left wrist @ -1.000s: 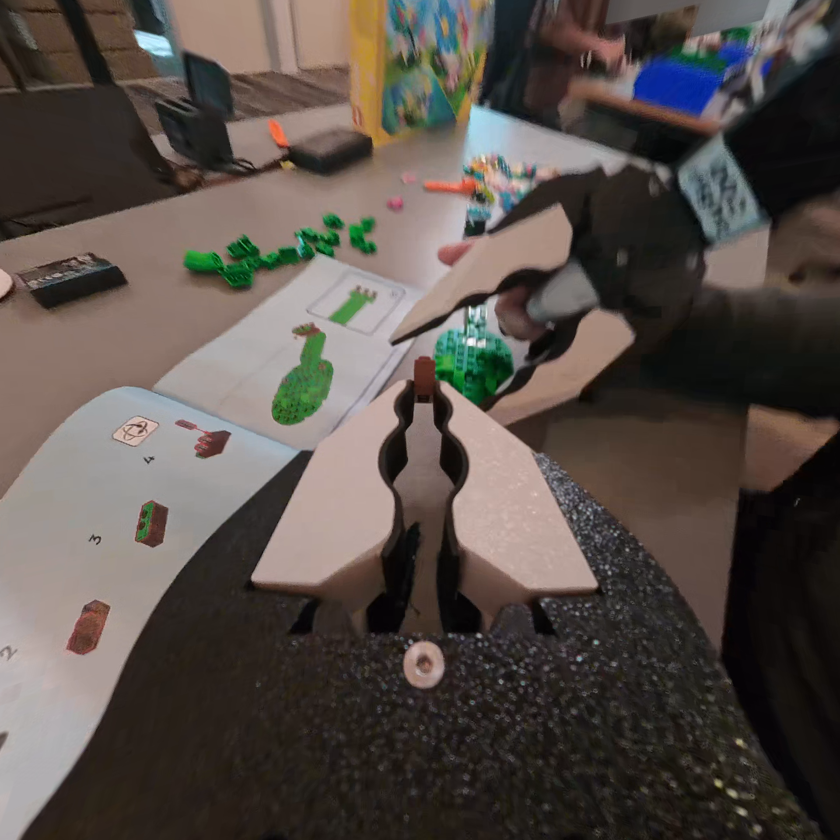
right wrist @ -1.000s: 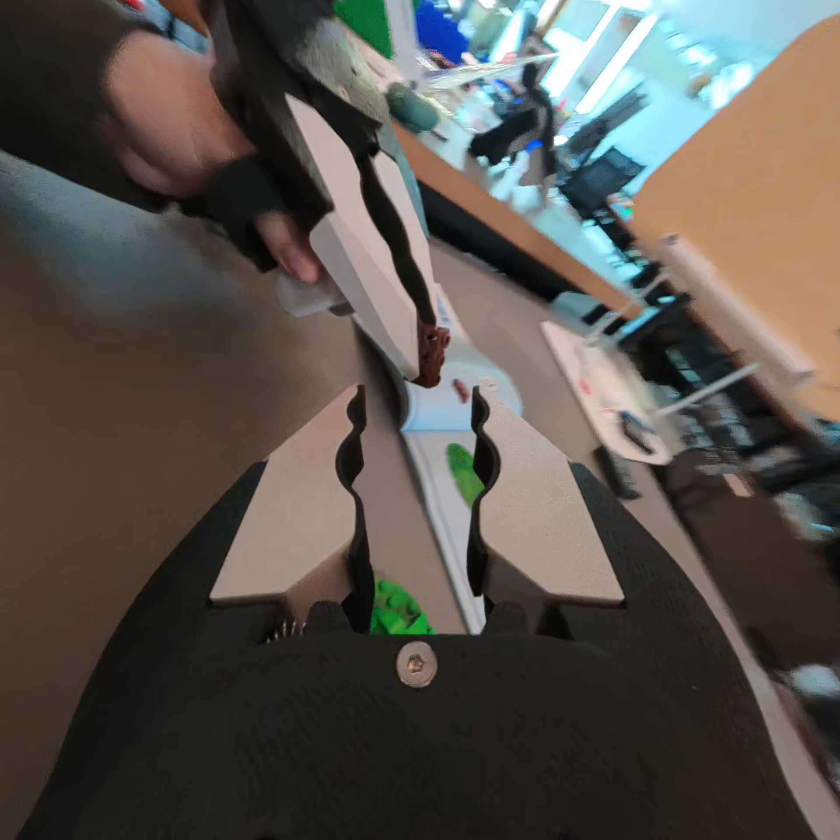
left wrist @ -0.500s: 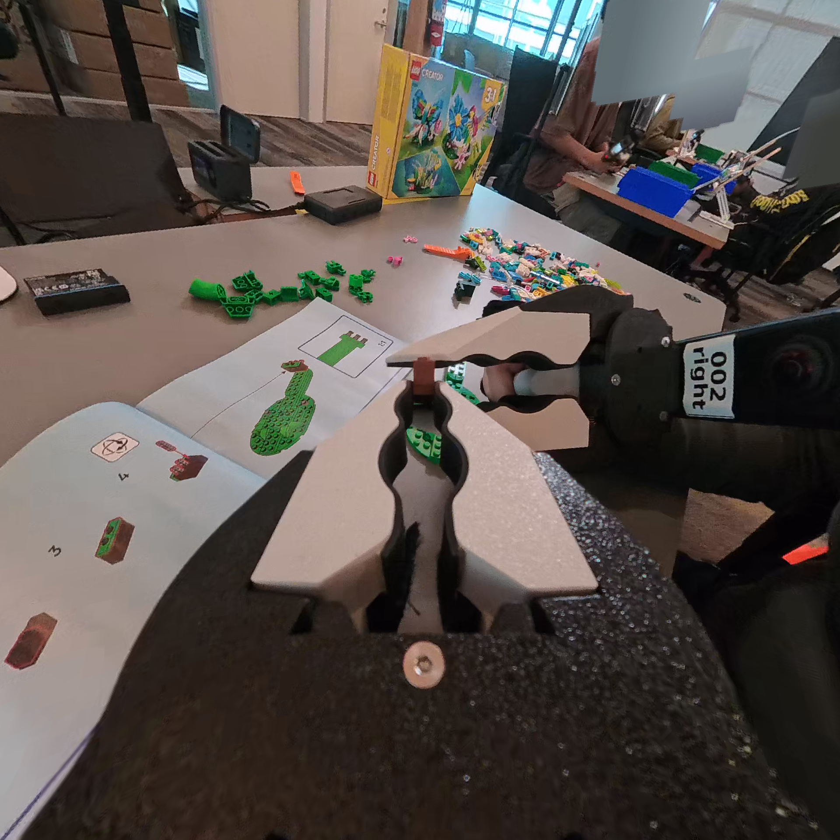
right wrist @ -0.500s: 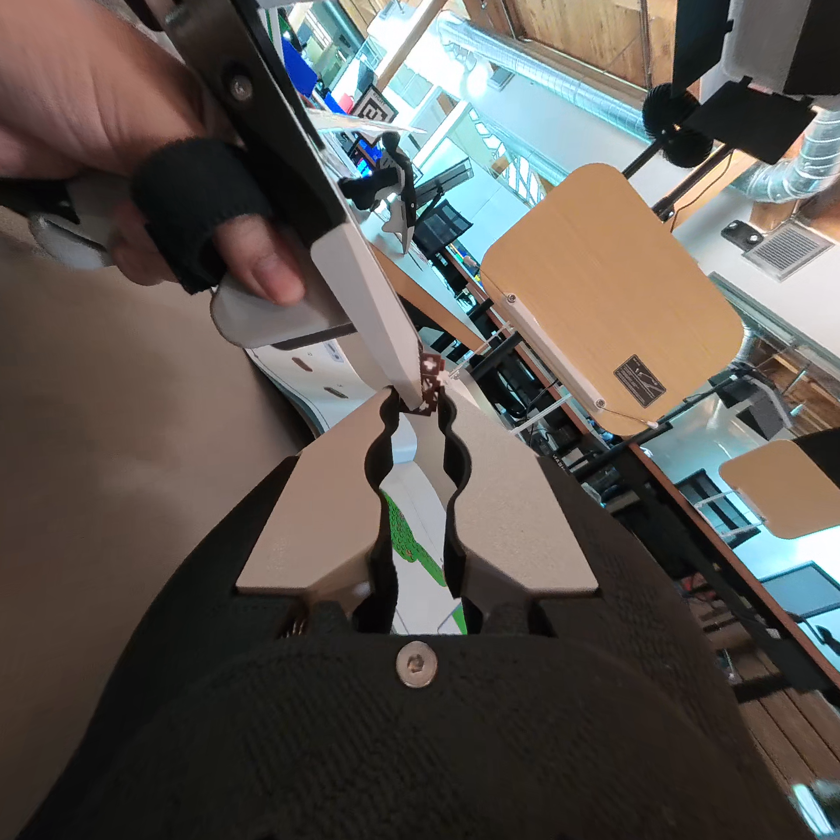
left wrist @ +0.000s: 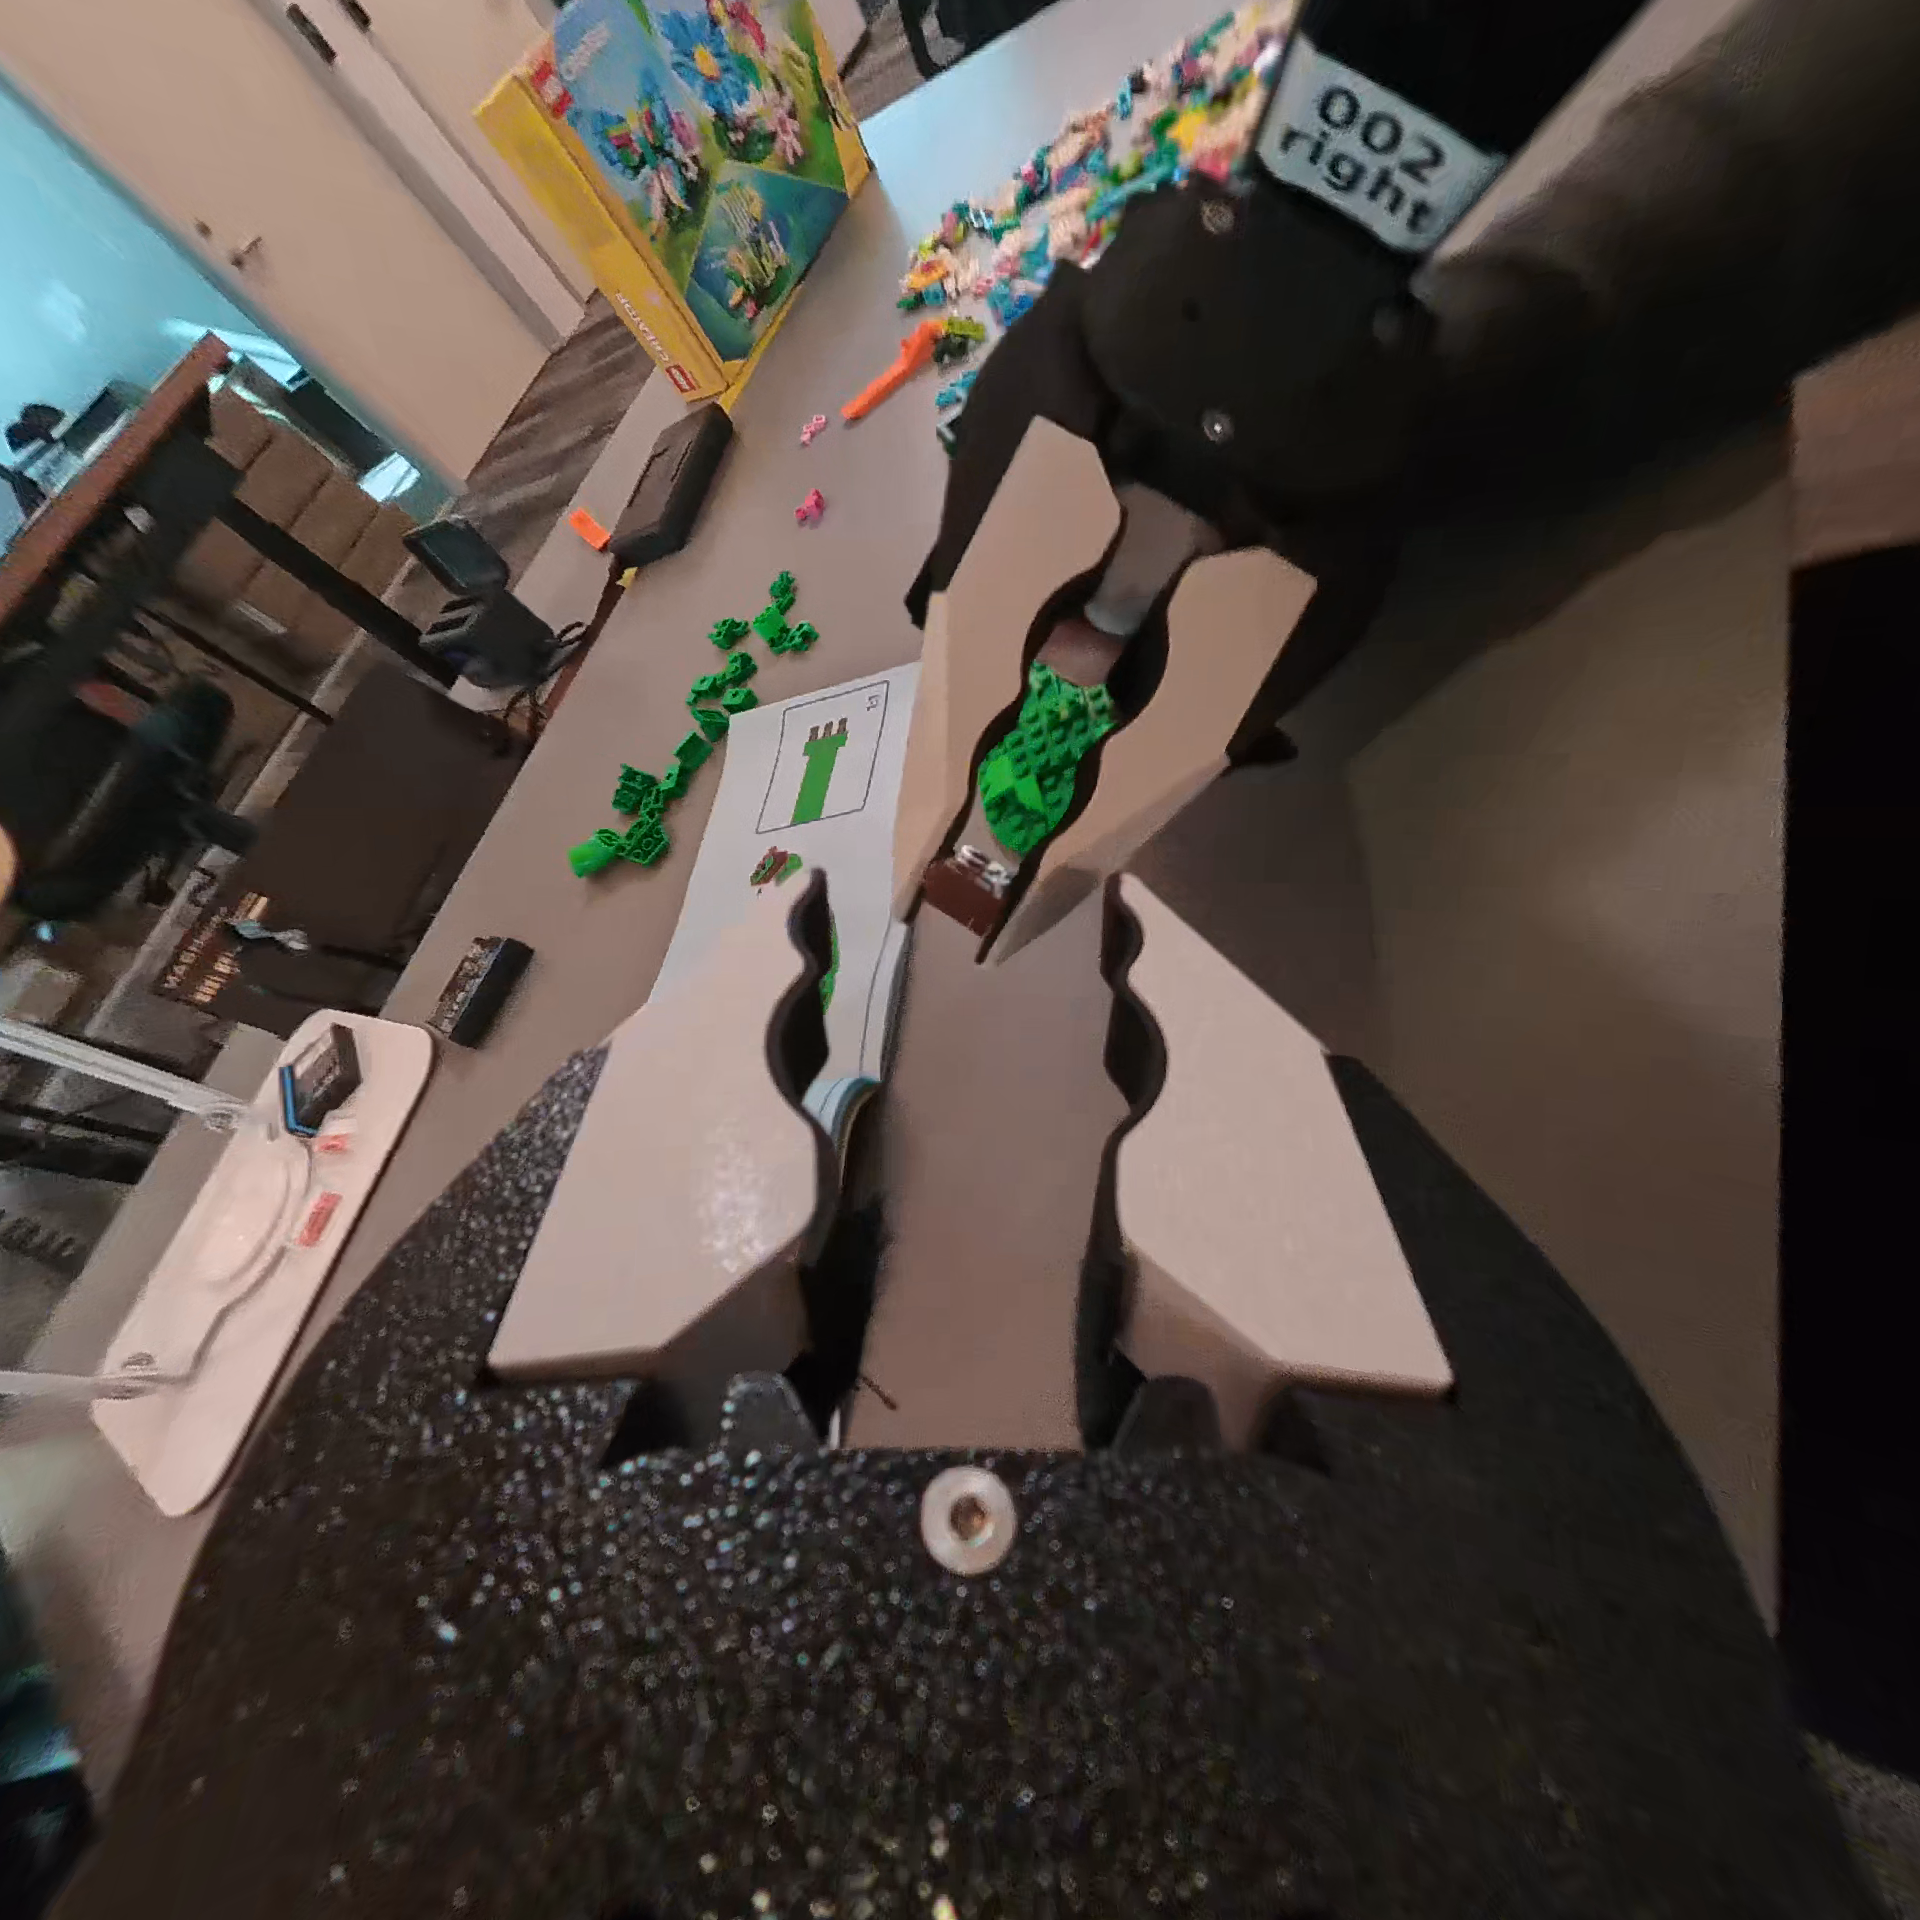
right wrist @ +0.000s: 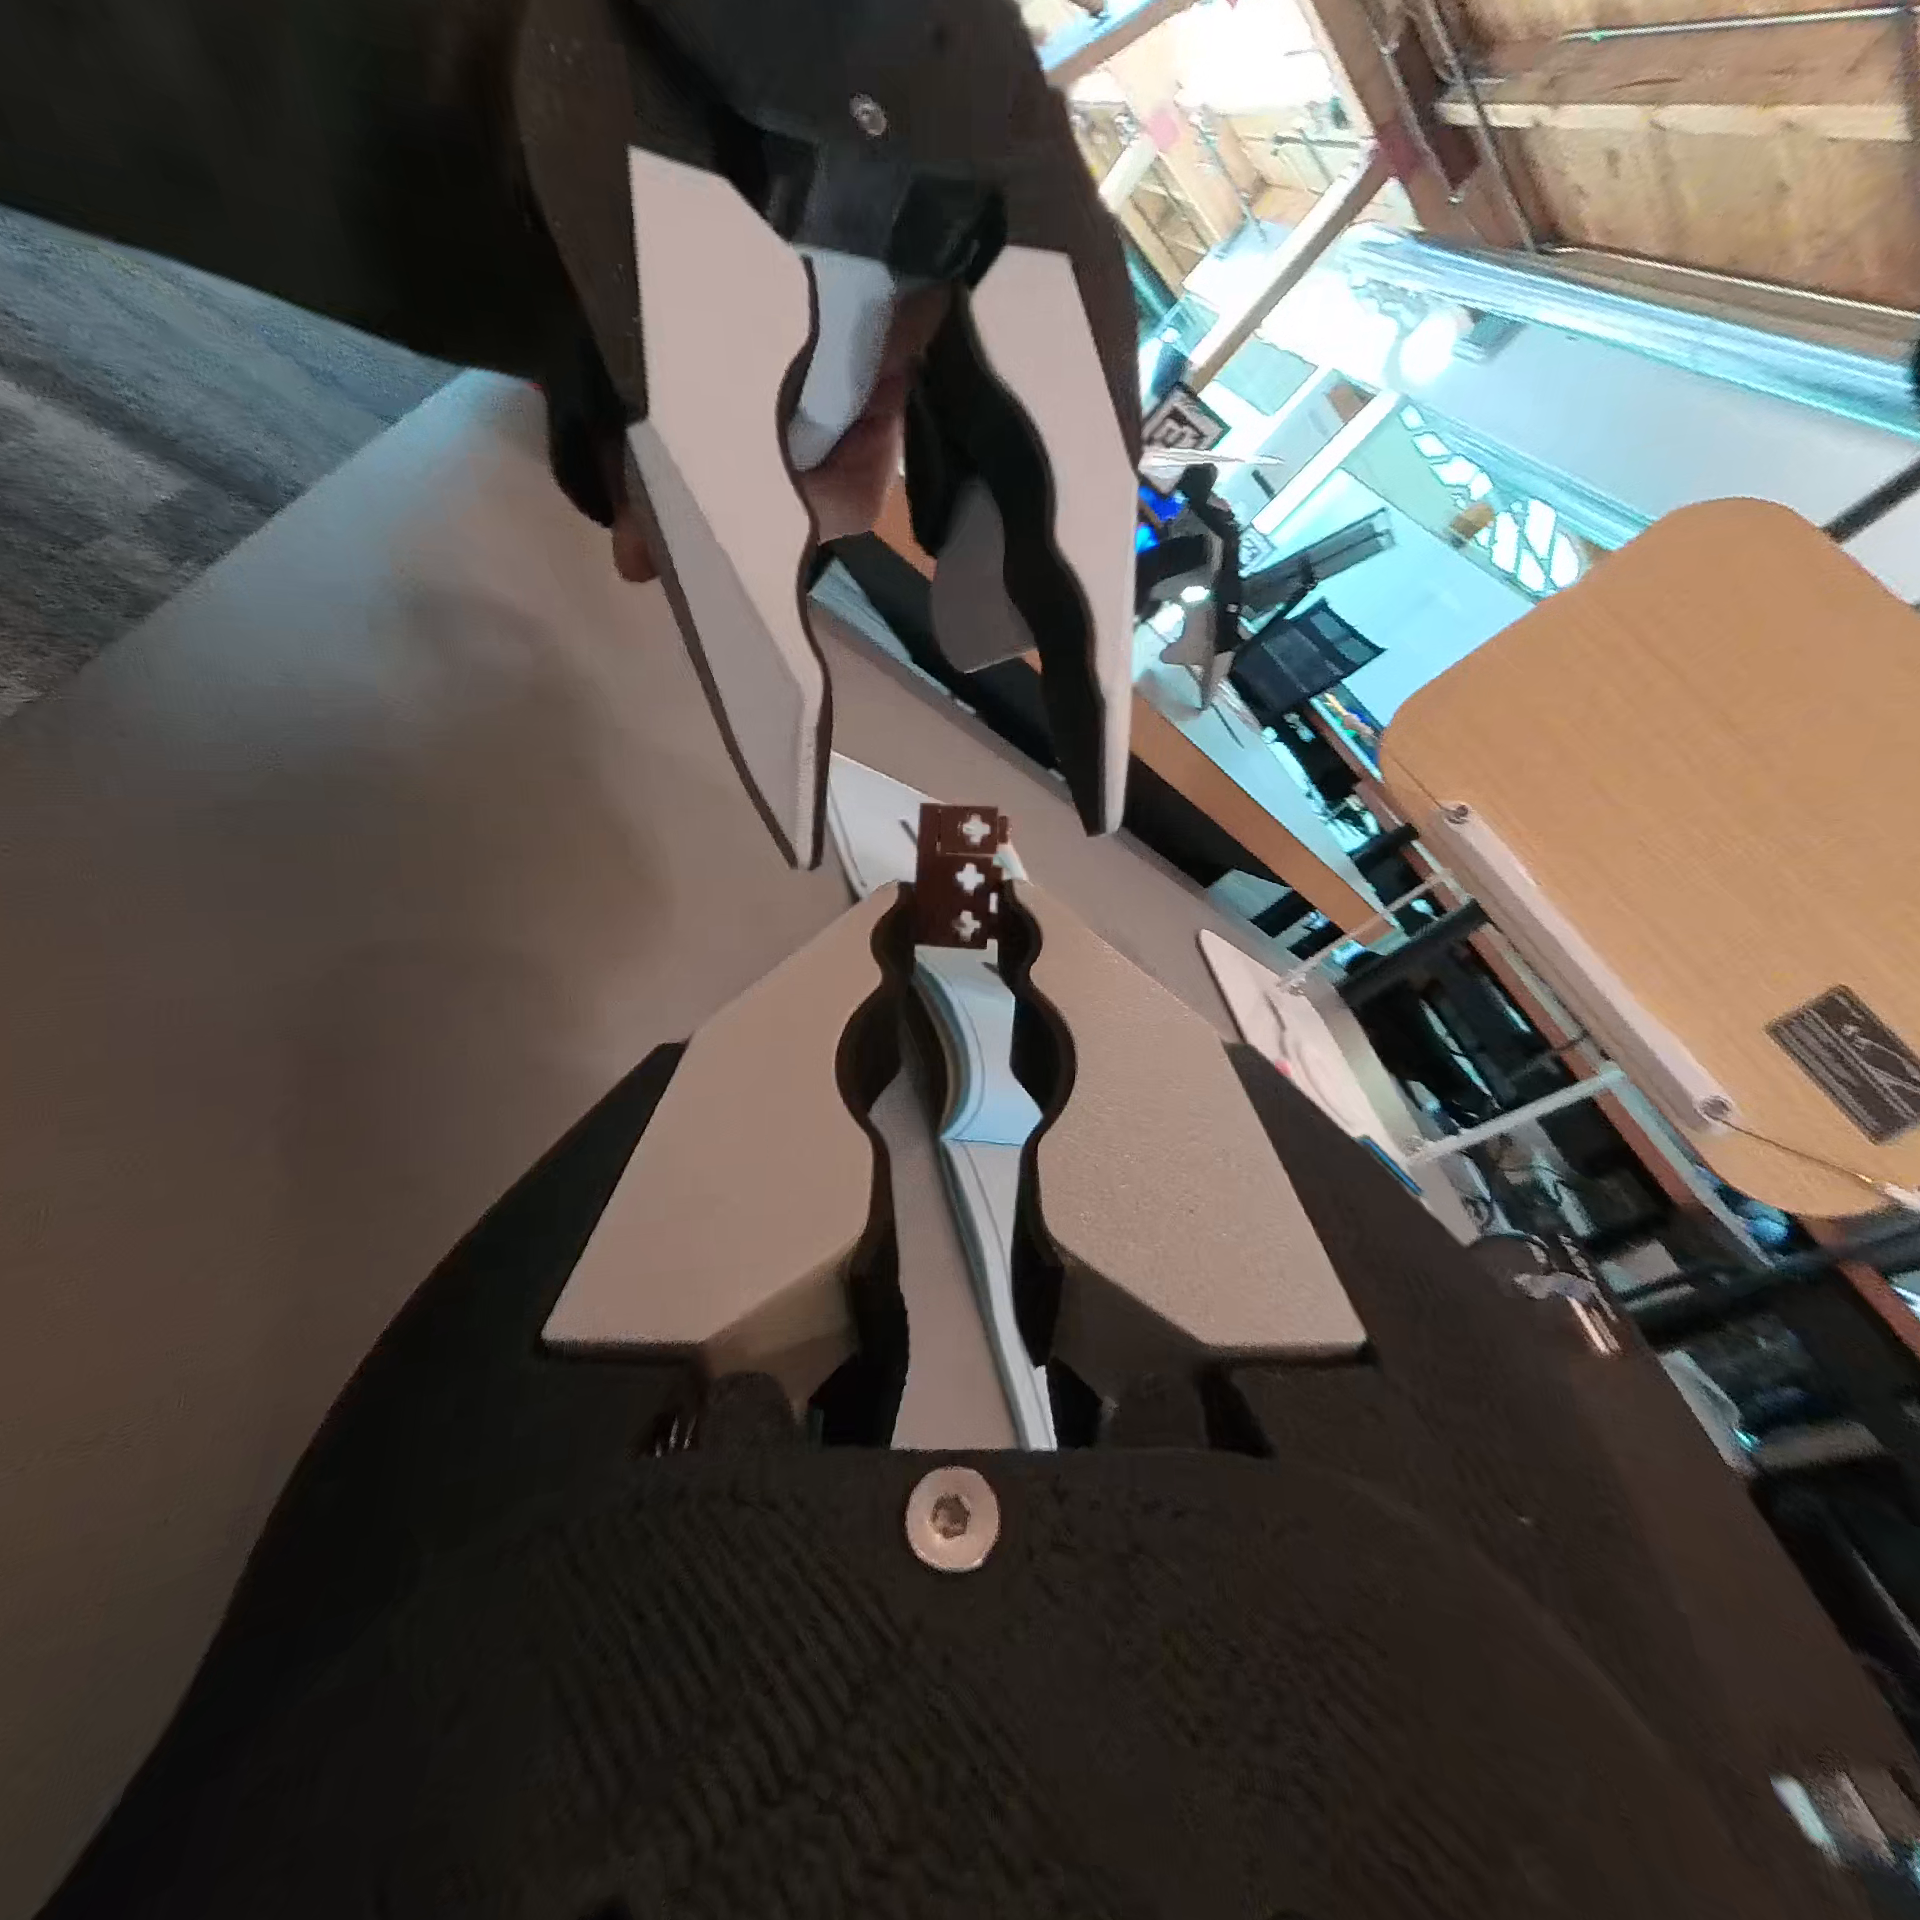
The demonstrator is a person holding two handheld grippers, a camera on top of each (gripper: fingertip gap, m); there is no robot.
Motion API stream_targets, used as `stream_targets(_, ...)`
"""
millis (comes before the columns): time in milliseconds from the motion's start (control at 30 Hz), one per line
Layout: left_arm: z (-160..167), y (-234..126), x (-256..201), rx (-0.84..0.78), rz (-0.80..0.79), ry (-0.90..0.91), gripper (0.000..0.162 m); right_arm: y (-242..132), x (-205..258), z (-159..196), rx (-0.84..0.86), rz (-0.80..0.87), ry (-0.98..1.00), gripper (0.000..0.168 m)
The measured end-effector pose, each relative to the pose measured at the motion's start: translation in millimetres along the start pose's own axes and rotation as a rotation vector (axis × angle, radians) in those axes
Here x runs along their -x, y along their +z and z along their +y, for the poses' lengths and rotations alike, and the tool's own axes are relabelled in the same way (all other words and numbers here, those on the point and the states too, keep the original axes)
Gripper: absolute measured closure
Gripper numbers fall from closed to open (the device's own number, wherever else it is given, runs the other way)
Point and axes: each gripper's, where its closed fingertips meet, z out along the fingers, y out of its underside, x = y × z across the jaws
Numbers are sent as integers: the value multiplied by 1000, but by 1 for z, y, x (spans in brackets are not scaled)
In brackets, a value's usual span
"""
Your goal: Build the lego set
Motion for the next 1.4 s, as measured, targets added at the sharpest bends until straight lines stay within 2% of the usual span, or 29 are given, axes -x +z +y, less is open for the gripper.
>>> stream_targets(100, -2, -1, -12, -18, 77, -30, 113, -1, 7, 0, -12, -54, 12, 154)
stream_targets(267, 3, 2, -16, -8, 78, 42, 140, -3, 14, -2, -31, -123, 64, 155)
stream_targets(367, 4, 2, -16, 2, 68, 68, 147, -4, 17, -2, -32, -152, 75, 155)
stream_targets(700, 14, 6, -26, 137, 87, 279, 150, -3, 31, 7, 30, -265, 148, 155)
stream_targets(800, 18, 7, -27, 140, 99, 245, 150, -2, 33, 10, 49, -270, 152, 155)
stream_targets(933, 17, 10, -23, 72, 111, 73, 149, -2, 29, 13, 60, -247, 145, 155)
stream_targets(1133, 4, 4, -17, -85, 106, 19, 149, -6, 20, 0, -23, -234, 226, 155)
stream_targets(1300, 6, 6, -18, -79, 95, 31, 149, -5, 20, 3, -11, -225, 211, 155)
stream_targets(1400, 4, 6, -14, -95, 95, -49, 149, -5, 14, 4, -5, -182, 188, 155)
